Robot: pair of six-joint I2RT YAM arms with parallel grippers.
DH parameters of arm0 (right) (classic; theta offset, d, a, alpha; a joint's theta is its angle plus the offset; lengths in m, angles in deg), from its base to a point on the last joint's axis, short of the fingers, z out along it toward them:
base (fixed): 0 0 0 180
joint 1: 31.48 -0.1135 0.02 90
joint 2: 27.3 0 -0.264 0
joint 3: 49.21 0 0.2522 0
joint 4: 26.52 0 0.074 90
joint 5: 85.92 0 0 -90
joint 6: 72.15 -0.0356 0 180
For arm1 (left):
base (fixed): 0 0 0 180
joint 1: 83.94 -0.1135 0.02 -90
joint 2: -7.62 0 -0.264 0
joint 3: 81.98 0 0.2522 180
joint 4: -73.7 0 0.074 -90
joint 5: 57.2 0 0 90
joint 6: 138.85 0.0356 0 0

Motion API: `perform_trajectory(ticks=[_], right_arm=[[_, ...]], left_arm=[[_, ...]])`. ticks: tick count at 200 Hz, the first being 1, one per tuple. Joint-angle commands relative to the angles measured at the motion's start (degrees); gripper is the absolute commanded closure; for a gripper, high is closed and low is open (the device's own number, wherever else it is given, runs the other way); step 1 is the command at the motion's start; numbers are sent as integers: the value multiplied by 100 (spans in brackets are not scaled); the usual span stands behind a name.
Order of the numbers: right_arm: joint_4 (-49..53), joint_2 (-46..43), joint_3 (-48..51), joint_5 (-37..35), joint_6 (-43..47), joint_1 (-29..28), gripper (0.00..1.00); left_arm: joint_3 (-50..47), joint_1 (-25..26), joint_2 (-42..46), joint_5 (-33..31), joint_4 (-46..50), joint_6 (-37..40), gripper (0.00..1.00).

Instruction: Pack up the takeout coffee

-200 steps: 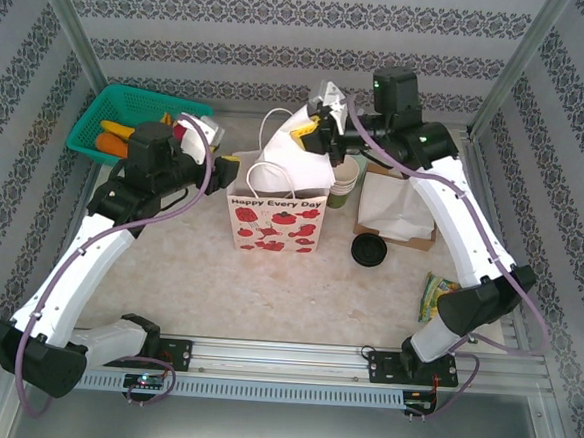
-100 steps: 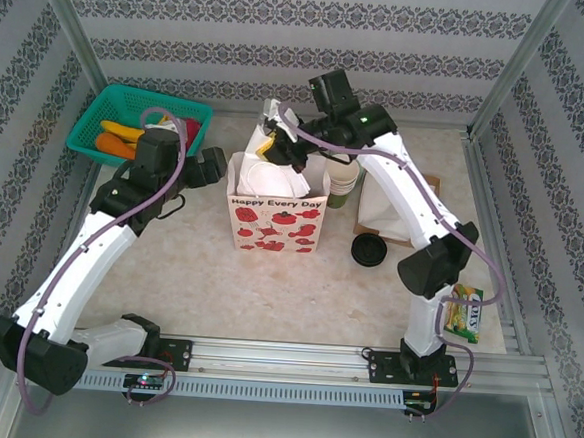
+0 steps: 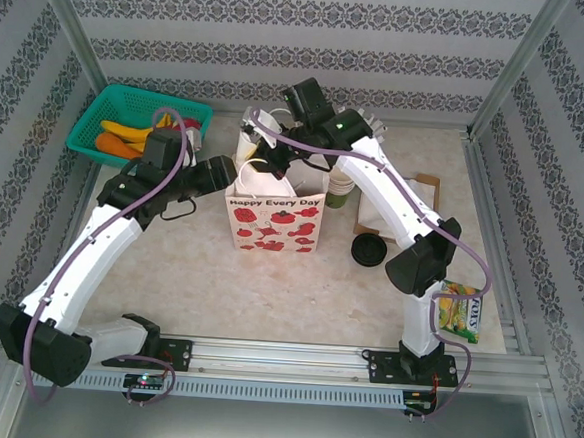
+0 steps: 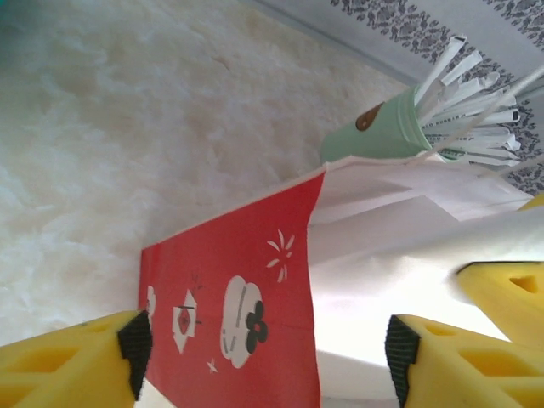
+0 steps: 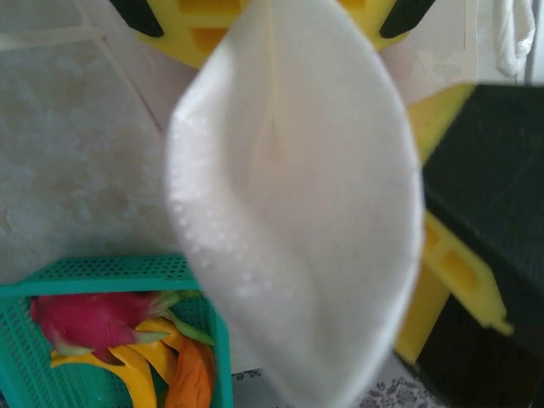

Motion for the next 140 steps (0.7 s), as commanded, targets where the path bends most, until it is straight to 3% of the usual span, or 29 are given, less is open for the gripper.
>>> perform_trajectory(ticks=[1, 22, 56, 87, 110, 140], right_arm=[[-173, 126, 34, -320, -823, -95, 100], [-305, 104, 225, -486, -1192, -104, 100], [-369, 70, 567, -367, -1067, -225, 93], [-426, -20, 600, -189, -1049, -222, 73], [-483, -169, 569, 42, -958, -228, 61], [-550, -347, 718, -74, -947, -238, 57]], left_arm=[[208, -42, -167, 390, 131, 51, 34], [234, -39, -234, 440, 165, 85, 45], [234, -40, -248, 480, 153, 160, 63], [210, -41, -258, 551, 113, 147, 75], [200, -38, -268, 574, 125, 152, 78], [165, -42, -242, 527, 130, 155, 78]])
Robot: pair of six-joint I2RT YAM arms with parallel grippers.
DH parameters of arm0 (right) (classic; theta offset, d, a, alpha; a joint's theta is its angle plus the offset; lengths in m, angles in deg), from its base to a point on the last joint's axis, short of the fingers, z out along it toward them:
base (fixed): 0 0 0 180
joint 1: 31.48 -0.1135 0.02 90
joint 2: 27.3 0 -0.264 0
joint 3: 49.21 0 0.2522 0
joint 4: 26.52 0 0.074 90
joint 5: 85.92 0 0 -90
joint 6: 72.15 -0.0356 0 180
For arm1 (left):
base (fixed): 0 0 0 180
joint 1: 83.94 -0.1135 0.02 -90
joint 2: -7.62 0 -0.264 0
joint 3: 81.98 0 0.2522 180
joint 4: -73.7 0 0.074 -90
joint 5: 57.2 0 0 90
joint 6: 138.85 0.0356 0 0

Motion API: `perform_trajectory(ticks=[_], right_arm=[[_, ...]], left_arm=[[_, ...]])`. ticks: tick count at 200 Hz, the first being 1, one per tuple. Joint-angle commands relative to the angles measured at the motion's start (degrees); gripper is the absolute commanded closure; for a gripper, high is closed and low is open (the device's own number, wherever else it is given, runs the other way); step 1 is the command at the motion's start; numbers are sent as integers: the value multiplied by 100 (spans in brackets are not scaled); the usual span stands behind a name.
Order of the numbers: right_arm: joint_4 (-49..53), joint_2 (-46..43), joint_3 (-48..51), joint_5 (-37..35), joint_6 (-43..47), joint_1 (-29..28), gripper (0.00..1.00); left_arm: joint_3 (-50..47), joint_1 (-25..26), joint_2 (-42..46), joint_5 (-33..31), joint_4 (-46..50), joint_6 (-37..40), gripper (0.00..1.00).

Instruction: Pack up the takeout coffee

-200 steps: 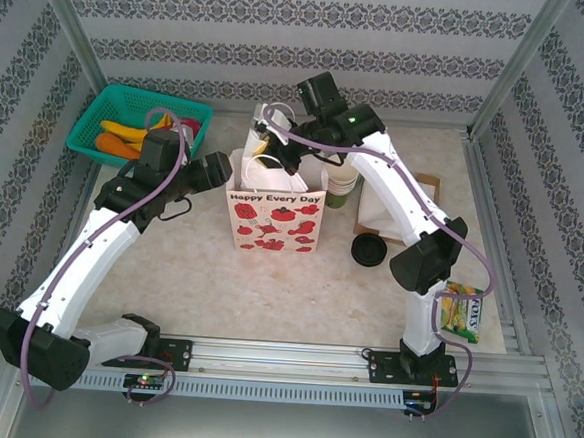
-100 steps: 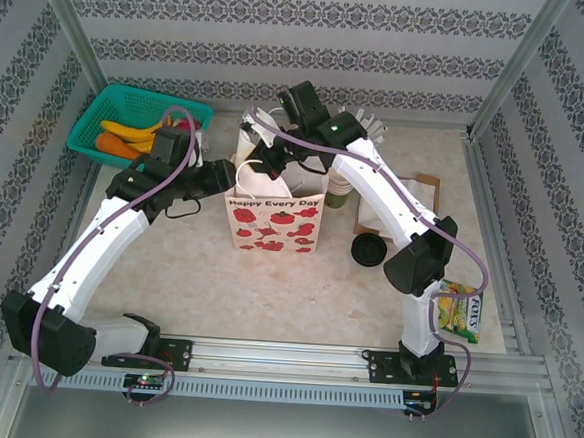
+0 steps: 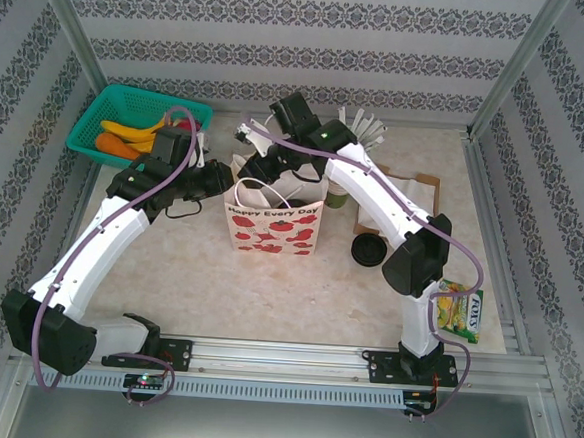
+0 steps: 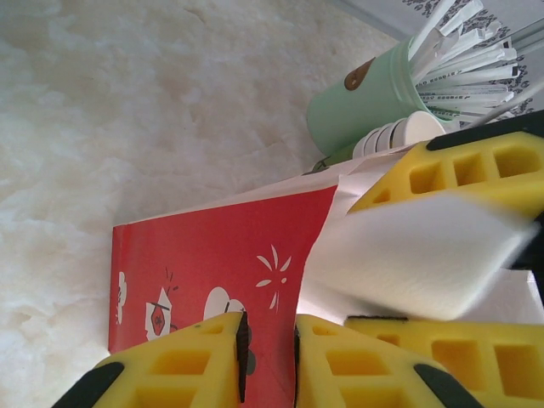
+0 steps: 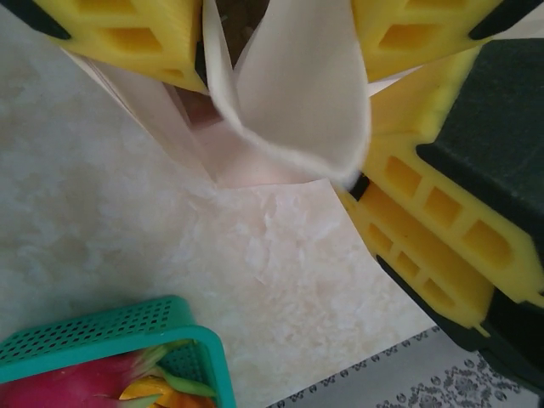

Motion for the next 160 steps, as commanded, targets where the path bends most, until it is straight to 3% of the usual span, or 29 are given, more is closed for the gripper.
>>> perform_trajectory(ticks=[1, 60, 110, 124, 160], right_arm=[[-165, -372, 131, 62, 16, -57, 57], [-328, -197, 609, -517, -95, -102, 78], [-8, -137, 461, -466, 214, -107, 92], [77, -263, 454, -300, 389, -95, 89], [-80, -863, 676, -519, 493, -4, 59]], left_arm=[[112, -38, 40, 42, 73, 70, 78], [103, -41, -14, 110, 32, 54, 84], [94, -37, -59, 185, -35, -8, 86], [107, -38, -69, 206, -41, -17, 86], [112, -42, -91, 225, -71, -86, 86]])
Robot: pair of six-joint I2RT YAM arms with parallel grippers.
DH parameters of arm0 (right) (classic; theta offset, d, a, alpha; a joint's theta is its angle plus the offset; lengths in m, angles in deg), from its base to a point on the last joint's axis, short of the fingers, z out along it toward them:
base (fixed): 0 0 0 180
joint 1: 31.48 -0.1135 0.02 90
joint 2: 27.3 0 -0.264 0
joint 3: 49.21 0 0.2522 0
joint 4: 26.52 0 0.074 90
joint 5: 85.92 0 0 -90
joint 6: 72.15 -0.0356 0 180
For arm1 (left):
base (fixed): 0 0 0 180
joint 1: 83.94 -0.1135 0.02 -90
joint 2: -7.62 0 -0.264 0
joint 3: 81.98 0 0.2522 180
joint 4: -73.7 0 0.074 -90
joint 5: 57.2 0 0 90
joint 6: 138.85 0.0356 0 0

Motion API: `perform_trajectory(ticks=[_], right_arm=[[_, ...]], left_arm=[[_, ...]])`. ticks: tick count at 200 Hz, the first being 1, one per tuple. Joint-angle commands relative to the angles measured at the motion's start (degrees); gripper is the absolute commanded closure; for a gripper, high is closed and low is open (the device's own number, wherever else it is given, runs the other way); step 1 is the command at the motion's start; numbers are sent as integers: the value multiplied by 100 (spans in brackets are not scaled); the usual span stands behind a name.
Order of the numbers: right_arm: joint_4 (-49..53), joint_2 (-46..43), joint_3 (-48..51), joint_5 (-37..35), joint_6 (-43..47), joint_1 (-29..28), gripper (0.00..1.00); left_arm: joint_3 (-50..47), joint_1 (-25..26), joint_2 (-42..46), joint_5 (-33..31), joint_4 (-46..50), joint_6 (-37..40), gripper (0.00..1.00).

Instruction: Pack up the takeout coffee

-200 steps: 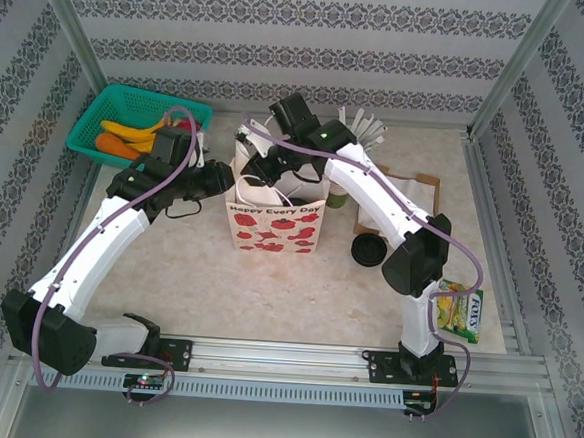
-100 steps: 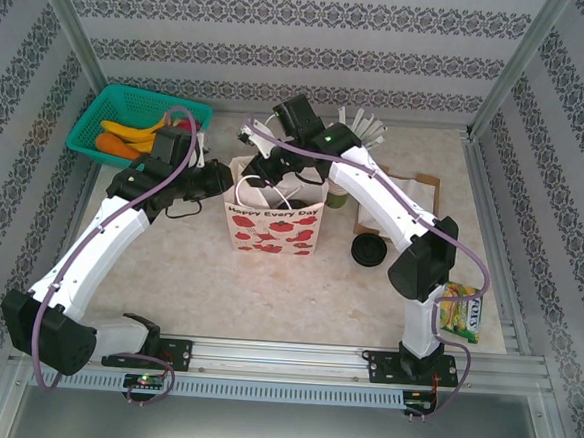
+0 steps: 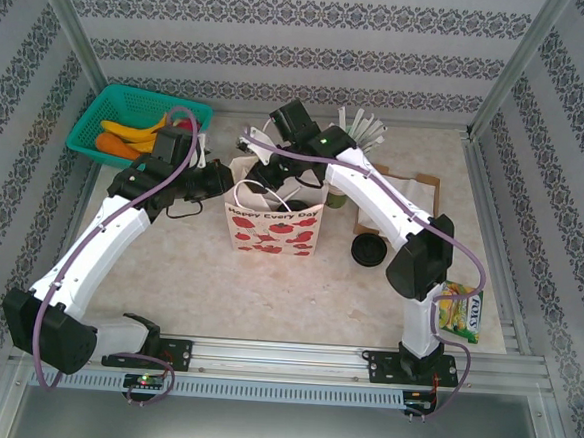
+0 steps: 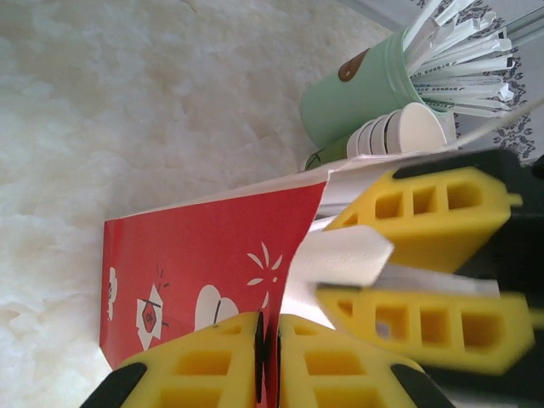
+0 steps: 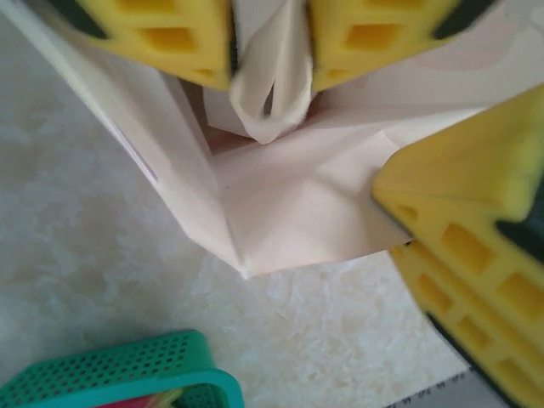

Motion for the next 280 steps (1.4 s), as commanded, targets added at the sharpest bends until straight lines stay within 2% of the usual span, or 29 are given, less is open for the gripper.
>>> perform_trajectory(ticks=[1, 70, 83, 88, 90, 94, 137, 168, 199, 214, 229, 241, 280], right_arm=[[16, -665, 135, -110, 148, 37, 59], [-626, -2037, 1177, -65, -11, 734, 36], [-997, -2384, 1519, -122, -52, 848, 26], [-1155, -2528, 1678, -158, -44, 896, 17], [-1227, -2579, 1745, -168, -43, 920, 6], [-1381, -2695, 1877, -225, -75, 962, 2], [-2580, -3690, 2967, -1454, -766, 1469, 2], [-3562, -4351, 4037, -1959, -1361, 1883, 2], [-3549, -4642, 4514, -2599, -1909, 2311, 2], [-3565, -4792, 4790, -2828, -2235, 2592, 2], [-3609, -4954, 5123, -3146, -2349, 2778, 2], [-3677, -5036, 5447, -3705, -2263, 2859, 2], [-4176, -5156, 6743, -4805, -2259, 3274, 2]], left_arm=[[125, -42, -56, 88, -73, -81, 86], [112, -25, -182, 444, -272, -331, 85], [123, 2, -192, 499, -313, -353, 85], [129, 17, -201, 516, -325, -350, 85], [138, 25, -201, 529, -336, -351, 85], [152, 31, -211, 555, -335, -353, 85], [316, 212, -420, 658, -395, -362, 84], [451, 271, -565, 644, -310, -354, 84], [616, 265, -481, 606, 14, -199, 79], [654, 265, -359, 508, 108, -133, 71], [665, 260, -180, 98, 232, -33, 67], [658, 227, -2, -406, 328, 60, 64], [459, 21, 750, -2437, 387, 462, 54]])
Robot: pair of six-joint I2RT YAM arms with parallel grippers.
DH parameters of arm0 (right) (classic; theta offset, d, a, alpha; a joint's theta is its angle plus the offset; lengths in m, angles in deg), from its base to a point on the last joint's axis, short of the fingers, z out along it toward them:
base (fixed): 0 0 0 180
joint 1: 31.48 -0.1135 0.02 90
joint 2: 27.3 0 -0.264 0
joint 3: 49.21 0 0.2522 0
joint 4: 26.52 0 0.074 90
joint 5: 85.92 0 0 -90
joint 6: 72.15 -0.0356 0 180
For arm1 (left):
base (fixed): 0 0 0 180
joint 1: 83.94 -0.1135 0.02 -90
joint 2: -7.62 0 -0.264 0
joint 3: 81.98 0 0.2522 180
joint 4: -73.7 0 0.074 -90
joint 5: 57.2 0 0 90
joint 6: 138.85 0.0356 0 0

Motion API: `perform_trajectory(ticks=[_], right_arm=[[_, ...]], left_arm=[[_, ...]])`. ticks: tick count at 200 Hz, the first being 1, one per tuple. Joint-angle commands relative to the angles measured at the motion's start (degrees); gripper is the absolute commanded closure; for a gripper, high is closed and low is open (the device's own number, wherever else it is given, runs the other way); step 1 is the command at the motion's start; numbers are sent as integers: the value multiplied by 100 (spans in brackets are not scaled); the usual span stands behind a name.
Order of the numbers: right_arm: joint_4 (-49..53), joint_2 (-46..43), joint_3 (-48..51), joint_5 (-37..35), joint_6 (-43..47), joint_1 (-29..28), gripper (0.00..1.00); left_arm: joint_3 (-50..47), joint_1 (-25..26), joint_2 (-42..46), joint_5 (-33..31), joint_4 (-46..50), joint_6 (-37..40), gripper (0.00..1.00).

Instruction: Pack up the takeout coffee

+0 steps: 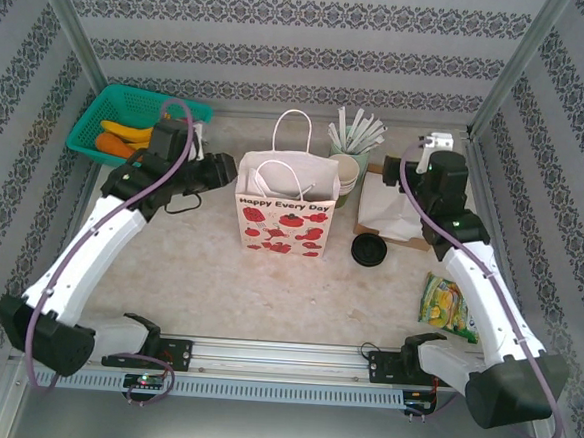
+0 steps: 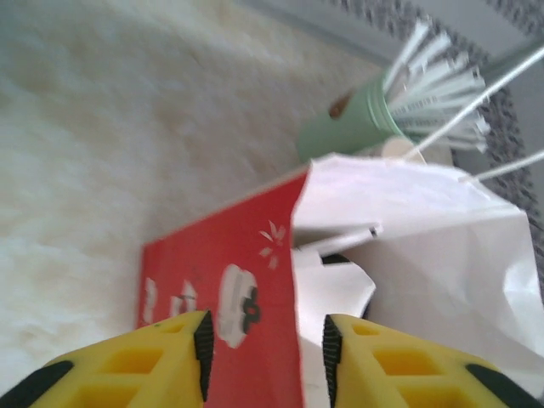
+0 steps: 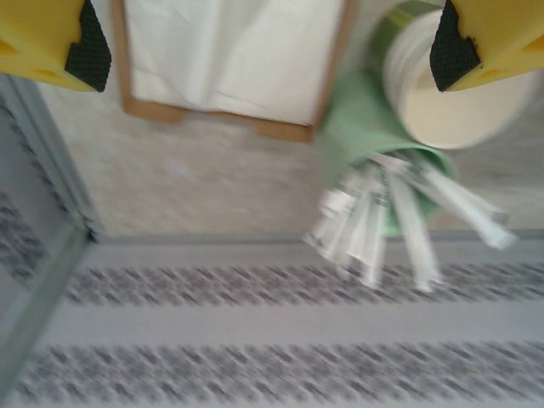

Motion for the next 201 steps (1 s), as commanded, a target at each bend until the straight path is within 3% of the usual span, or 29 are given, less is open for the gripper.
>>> perform_trajectory(ticks=[1, 23, 57, 77, 90, 112, 149, 169, 201], right_arm=[[-511, -88, 759, -1003, -110, 232, 2], [-1031, -114, 1597, -1244, -361, 581, 2], [-1570, 79, 2378, -765, -784, 1066, 2], [-2011, 333, 2678, -214, -769, 1240, 2], [-2496, 411, 2927, 118, -743, 1300, 2], [-3224, 586, 3190, 498, -713, 1386, 2], [-3628, 985, 3104, 1300, -424, 1477, 2], [-3820, 1160, 3041, 1705, -340, 1478, 2], [-4111, 1300, 3027, 1957, -255, 1475, 2]], left_arm=[[-33, -131, 555, -1682, 140, 410, 54], [-484, -218, 986, -2949, -292, 670, 45], [-1389, -378, 1196, -4737, -1176, 819, 13], [-1847, -649, 994, -5025, -1542, 840, 0], [-2039, -900, 727, -5051, -1627, 812, 0], [-2524, -1391, 259, -4637, -2177, 1022, 0], [-3947, -2194, -414, -2777, -4892, 1630, 0], [-4398, -2237, -797, -2154, -6182, 2227, 0], [-4320, -2246, -1225, -1364, -6495, 2882, 0]])
